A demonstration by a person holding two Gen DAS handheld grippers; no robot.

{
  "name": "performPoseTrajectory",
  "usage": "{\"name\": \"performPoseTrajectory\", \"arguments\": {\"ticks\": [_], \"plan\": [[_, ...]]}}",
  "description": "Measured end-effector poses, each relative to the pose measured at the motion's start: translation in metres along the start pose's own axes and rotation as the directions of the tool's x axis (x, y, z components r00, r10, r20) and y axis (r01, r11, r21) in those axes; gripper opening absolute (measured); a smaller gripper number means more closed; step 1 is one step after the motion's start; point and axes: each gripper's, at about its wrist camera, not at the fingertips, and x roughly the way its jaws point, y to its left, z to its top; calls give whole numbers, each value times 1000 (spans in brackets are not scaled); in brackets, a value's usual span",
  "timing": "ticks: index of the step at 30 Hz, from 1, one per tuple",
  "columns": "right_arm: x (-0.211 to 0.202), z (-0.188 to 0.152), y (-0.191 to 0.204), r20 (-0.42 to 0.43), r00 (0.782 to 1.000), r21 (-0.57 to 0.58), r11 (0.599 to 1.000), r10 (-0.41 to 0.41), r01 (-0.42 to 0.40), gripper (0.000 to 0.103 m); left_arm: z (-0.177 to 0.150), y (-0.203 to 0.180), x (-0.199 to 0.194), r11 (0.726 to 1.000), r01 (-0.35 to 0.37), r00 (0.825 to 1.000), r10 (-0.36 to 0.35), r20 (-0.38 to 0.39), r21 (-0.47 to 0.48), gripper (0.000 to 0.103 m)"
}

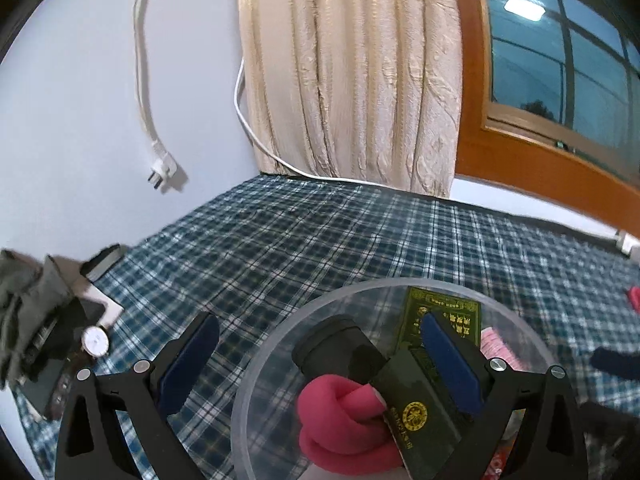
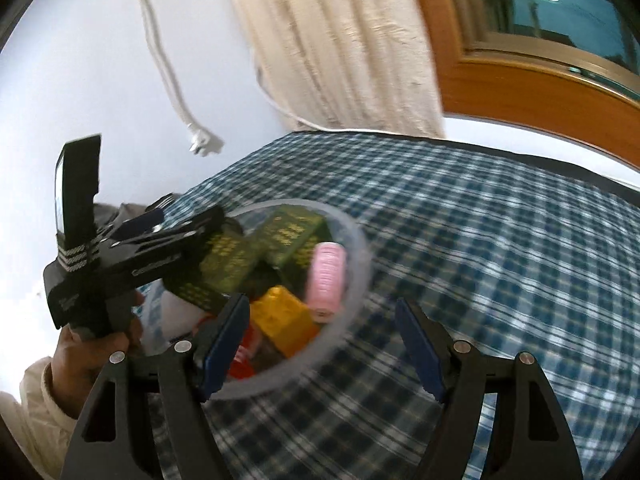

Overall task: Organize objects
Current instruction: 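Move both tools away from the bowl toward the pink items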

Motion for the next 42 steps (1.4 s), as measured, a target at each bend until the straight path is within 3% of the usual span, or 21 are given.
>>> {"name": "performPoseTrajectory", "arguments": {"ticks": [9, 16, 26, 34, 42], "plan": [[-30, -9, -46, 29, 994, 77, 992, -106, 103, 80, 3, 1, 1, 999, 26, 999, -27, -32, -23, 102], [-42, -17, -83, 9, 979, 141, 969, -204, 201, 84, 11, -9, -15, 999, 32, 999, -32, -9, -9, 102], [-74, -28, -147, -23, 930, 239, 901, -367, 362, 84, 18, -61, -34, 987, 145, 989, -144, -18, 72, 102], [-111, -42, -217, -65, 881, 364, 811, -469, 458, 84, 17, -116, -39, 955, 265, 964, -258, -68, 132, 102], [-139, -51, -283, -124, 832, 464, 710, -540, 530, 84, 13, -173, -38, 901, 400, 913, -375, -157, 170, 102]]}}
